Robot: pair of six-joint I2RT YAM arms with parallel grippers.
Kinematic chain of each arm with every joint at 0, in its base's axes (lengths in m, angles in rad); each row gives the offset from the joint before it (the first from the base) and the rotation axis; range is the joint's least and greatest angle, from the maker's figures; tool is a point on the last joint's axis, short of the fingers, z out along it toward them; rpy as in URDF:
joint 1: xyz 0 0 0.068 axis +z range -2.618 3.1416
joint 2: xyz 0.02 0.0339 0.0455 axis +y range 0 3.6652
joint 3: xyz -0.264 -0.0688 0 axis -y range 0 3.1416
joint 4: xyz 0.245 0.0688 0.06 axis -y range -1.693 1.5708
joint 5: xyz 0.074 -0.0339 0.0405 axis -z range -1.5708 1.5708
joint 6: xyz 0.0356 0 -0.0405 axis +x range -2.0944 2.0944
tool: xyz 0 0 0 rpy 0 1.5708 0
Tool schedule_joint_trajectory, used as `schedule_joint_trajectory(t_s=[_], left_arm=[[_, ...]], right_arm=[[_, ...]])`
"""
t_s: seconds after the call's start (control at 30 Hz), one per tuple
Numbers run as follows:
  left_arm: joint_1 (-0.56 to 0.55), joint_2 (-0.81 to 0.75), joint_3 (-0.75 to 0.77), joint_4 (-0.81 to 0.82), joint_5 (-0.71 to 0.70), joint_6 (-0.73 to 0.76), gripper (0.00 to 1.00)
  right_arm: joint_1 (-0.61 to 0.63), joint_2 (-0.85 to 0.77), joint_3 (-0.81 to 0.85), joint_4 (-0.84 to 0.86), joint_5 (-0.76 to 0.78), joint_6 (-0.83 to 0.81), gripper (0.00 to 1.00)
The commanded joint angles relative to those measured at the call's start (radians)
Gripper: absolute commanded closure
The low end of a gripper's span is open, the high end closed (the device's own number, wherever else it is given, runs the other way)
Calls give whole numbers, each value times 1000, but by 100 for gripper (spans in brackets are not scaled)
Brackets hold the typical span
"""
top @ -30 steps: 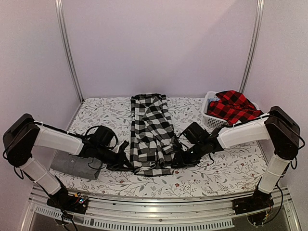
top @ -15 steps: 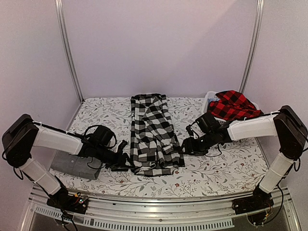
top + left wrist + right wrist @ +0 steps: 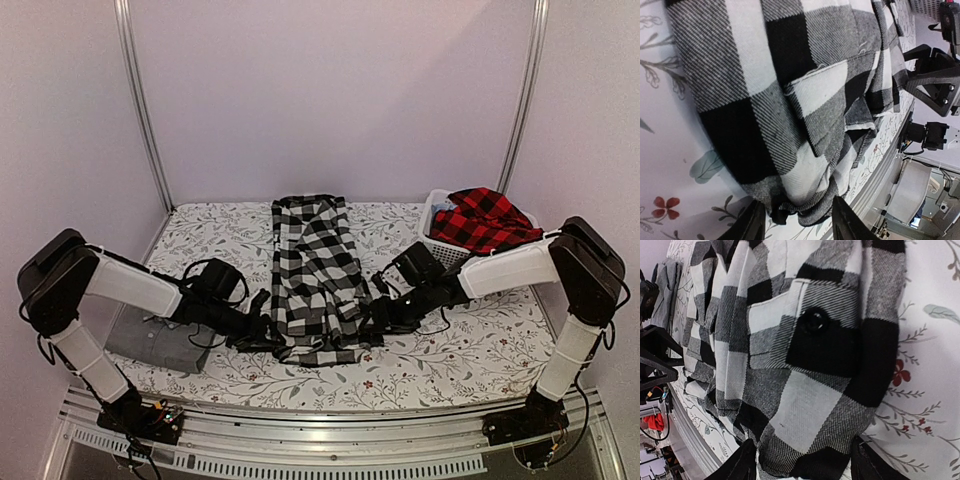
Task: Fold and stack the long sleeve shirts
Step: Pick up the rectangle-folded shirt from the center of the board, then fold the rectangle-folded shirt at the center of the board.
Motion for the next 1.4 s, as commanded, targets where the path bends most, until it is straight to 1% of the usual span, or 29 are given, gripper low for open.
schedule_joint_trajectory(t_s=[0.0,0.1,0.13,0.2,0.27,0.4,0.47,0.6,0.8,1.1,1.37], left_arm=[[-6,20,23,13,29,5,57],[-21,24,25,10,30,-2,60],[-27,27,25,11,29,-4,63],[-34,33,28,16,30,-9,67],[-40,34,34,19,32,-16,78],[-43,14,46,12,19,-28,93],[-43,-4,55,-7,4,-27,96],[-36,-44,81,-52,-20,-25,99],[-21,-53,113,-83,-36,-14,100],[-18,-61,133,-92,-32,-13,100],[-18,-78,152,-99,-42,-8,100]], right_arm=[[62,21,30,-30,-2,-7,38],[90,41,36,-30,-3,0,40],[92,45,36,-28,-2,3,44],[93,48,45,-29,5,9,49],[93,49,61,-41,19,8,56],[93,38,91,-70,62,-2,69],[95,35,102,-86,83,-9,76],[95,8,133,-113,139,-20,84],[99,4,193,-164,201,-53,86],[102,-3,211,-171,211,-56,86],[131,-10,240,-197,276,-74,86]])
